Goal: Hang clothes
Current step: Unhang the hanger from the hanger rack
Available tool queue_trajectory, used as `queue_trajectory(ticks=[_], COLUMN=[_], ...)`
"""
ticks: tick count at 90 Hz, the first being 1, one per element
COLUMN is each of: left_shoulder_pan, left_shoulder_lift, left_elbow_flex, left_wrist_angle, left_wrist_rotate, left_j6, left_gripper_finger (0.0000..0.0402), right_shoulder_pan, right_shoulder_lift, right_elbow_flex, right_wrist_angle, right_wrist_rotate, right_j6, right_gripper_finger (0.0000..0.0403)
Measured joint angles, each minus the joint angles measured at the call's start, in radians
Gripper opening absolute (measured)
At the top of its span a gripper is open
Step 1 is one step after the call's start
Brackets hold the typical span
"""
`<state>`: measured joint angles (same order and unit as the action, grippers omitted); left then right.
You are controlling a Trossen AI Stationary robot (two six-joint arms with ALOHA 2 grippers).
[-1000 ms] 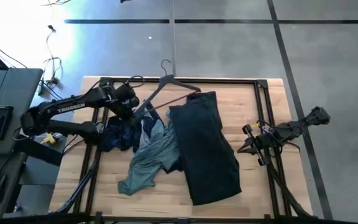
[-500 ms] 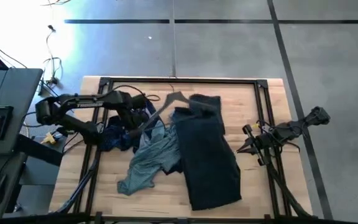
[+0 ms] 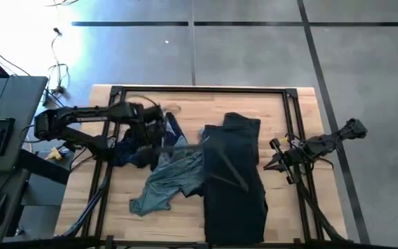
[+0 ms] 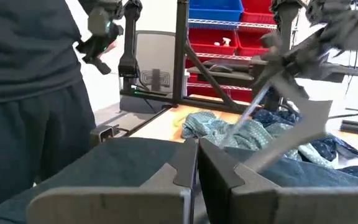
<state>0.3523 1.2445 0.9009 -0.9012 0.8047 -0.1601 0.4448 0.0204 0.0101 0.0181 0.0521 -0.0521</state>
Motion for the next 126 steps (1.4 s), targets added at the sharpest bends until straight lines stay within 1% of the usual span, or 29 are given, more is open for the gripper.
queue_trajectory(ticks=[10, 19, 23, 30, 36, 45, 49, 55, 60, 68, 82, 91, 98, 106, 115, 120, 126], left_shoulder_pan=[0.069, 0.114, 0.132, 0.182, 0.243, 0.322, 0.352, 0.384, 0.398, 0.406, 0.409, 0.404, 0.383, 0.354, 0.339, 0.332, 0.331], left_shoulder_lift=[-0.027, -0.026, -0.024, -0.022, -0.021, 0.018, 0.05, 0.112, 0.166, 0.242, 0.297, 0.279, 0.247, 0.226, 0.226, 0.229, 0.235], left_elbow_flex=[0.041, 0.049, 0.048, 0.048, 0.048, 0.049, 0.048, 0.048, 0.048, 0.045, 0.046, 0.046, 0.059, 0.123, 0.278, 0.383, 0.509], left_wrist_angle=[0.063, 0.089, 0.093, 0.141, 0.233, 0.423, 0.472, 0.529, 0.536, 0.524, 0.526, 0.522, 0.529, 0.527, 0.52, 0.536, 0.541], left_wrist_rotate=[-0.05, -0.092, -0.13, -0.226, -0.307, -0.392, -0.403, -0.392, -0.4, -0.477, -0.604, -0.604, -0.589, -0.582, -0.591, -0.642, -0.739], left_j6=[-0.047, -0.034, -0.019, -0.015, -0.041, -0.11, -0.136, -0.151, -0.153, -0.148, -0.181, -0.192, -0.13, -0.066, -0.083, -0.055, 0.042], left_gripper_finger=[0.0001, 0.0001, 0.0, 0.0001, 0.0002, 0.0006, 0.0008, 0.0008, 0.0007, 0.0005, 0.0003, 0.0002, 0.0001, 0.0001, 0.0001, 0.0, 0.0], right_shoulder_pan=[0.0, 0.0, 0.0, 0.0, 0.0, 0.0, 0.0, 0.0, 0.0, 0.0, 0.0, 0.0, 0.0, 0.0, 0.0, 0.0, 0.0], right_shoulder_lift=[0.0, 0.0, 0.0, 0.0, 0.0, 0.0, 0.0, 0.0, 0.0, 0.0, 0.0, 0.0, 0.0, 0.0, 0.0, 0.0, 0.0], right_elbow_flex=[0.0, 0.0, 0.0, 0.0, 0.0, 0.0, 0.0, 0.0, 0.0, 0.001, 0.001, 0.001, 0.001, 0.001, 0.001, 0.001, 0.001], right_wrist_angle=[0.0, 0.0, 0.0, 0.0, 0.0, 0.0, 0.0, 0.0, 0.0, 0.0, 0.0, 0.0, 0.0, 0.0, 0.0, 0.0, 0.0], right_wrist_rotate=[0.0, 0.0, 0.0, 0.001, 0.0, 0.001, 0.0, 0.0, 0.001, 0.001, 0.001, 0.001, 0.001, 0.0, 0.0, 0.001, 0.001], right_j6=[0.0, 0.0, 0.0, 0.0, 0.0, 0.0, 0.0, 0.0, 0.0, 0.001, 0.001, 0.001, 0.001, 0.001, 0.001, 0.001, 0.001], right_gripper_finger=[0.0, 0.0, 0.0, 0.0, 0.0, 0.0, 0.0, 0.0, 0.0, 0.0, 0.0, 0.0, 0.0, 0.0, 0.0, 0.0, 0.0])
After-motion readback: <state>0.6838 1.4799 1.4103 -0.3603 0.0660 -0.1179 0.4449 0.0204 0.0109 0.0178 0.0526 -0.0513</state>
